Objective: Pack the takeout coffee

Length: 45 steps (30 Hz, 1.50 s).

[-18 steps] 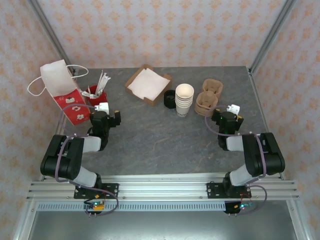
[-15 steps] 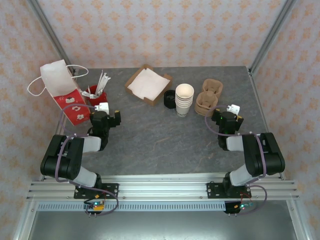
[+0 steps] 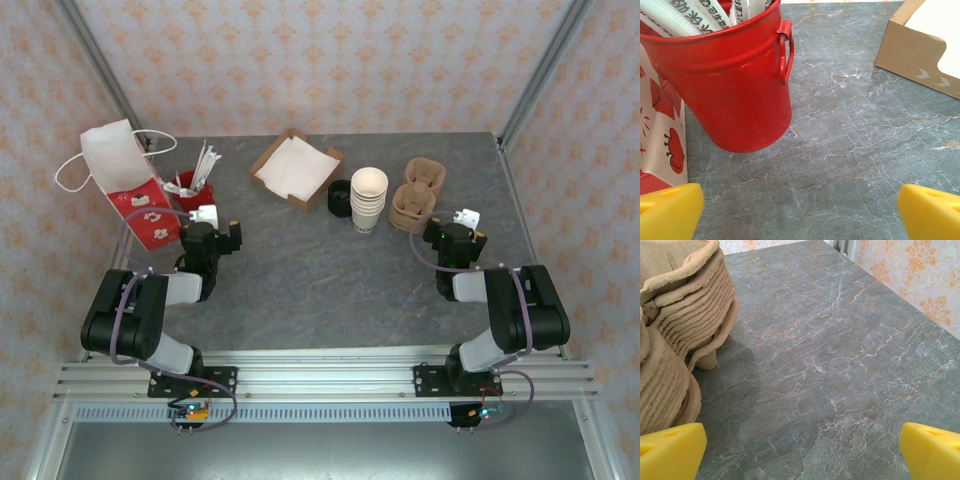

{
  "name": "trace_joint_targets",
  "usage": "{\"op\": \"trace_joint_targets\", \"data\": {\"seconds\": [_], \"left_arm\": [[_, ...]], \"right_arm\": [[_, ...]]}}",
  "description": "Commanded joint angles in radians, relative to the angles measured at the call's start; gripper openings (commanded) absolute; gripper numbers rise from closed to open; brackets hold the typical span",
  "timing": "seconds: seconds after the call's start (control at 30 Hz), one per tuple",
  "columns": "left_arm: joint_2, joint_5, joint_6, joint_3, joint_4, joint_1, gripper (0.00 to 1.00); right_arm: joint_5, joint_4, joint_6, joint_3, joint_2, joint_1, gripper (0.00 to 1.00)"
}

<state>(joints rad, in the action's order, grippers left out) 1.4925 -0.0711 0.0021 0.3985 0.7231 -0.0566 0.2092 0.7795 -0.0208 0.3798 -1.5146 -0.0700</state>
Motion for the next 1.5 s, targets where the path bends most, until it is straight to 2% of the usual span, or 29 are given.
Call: {"op": "trace_joint_targets", "data": {"seconds": [0.0, 0.63, 0.7, 0.8, 0.93, 0.97, 1.03, 1.1, 1.2, 1.27, 1.33, 1.47], "left_arm": [[0.004, -0.029, 0.01, 0.025, 0.028, 0.008, 1.0], [0.003, -0.023, 0.015, 0.023, 0.027, 0.008, 1.0], [-0.017, 0.016, 0.035, 0.047, -0.032, 0.005, 1.0], [-0.099, 0.042, 0.05, 0.085, -0.178, -0.007, 1.0], [-0.207, 0.071, 0.071, 0.146, -0.349, -0.044, 1.0], [-0.227, 0.079, 0.069, 0.156, -0.374, -0.056, 1.0], [-0.271, 0.121, 0.055, 0.181, -0.428, -0.08, 1.0], [-0.296, 0.171, 0.003, 0.212, -0.467, -0.101, 1.0], [-0.315, 0.227, -0.114, 0.284, -0.554, -0.131, 0.97], [-0.324, 0.212, -0.217, 0.353, -0.657, -0.145, 0.95], [-0.341, 0.218, -0.333, 0.397, -0.719, -0.163, 0.94], [-0.358, 0.265, -0.429, 0.451, -0.793, -0.234, 0.91]], "right_arm": [[0.005, 0.025, 0.004, 0.026, -0.007, 0.005, 0.99], [0.009, 0.036, 0.002, 0.018, -0.003, 0.006, 0.99], [0.059, 0.025, 0.018, 0.012, 0.024, 0.003, 0.99], [0.06, 0.098, 0.011, -0.038, 0.049, -0.003, 0.99], [0.084, 0.094, -0.002, -0.049, 0.081, -0.021, 0.99], [0.146, 0.047, 0.003, -0.038, 0.121, -0.034, 0.99], [0.234, -0.168, 0.06, 0.01, 0.251, -0.037, 0.99], [0.304, -0.269, 0.139, 0.021, 0.375, -0.037, 0.99], [0.34, -0.437, 0.242, 0.033, 0.564, -0.037, 1.0], [0.275, -0.549, 0.273, 0.075, 0.668, -0.048, 0.98], [0.151, -0.653, 0.27, 0.154, 0.709, -0.081, 0.95], [-0.022, -0.975, 0.259, 0.437, 0.568, -0.206, 0.88]]}}
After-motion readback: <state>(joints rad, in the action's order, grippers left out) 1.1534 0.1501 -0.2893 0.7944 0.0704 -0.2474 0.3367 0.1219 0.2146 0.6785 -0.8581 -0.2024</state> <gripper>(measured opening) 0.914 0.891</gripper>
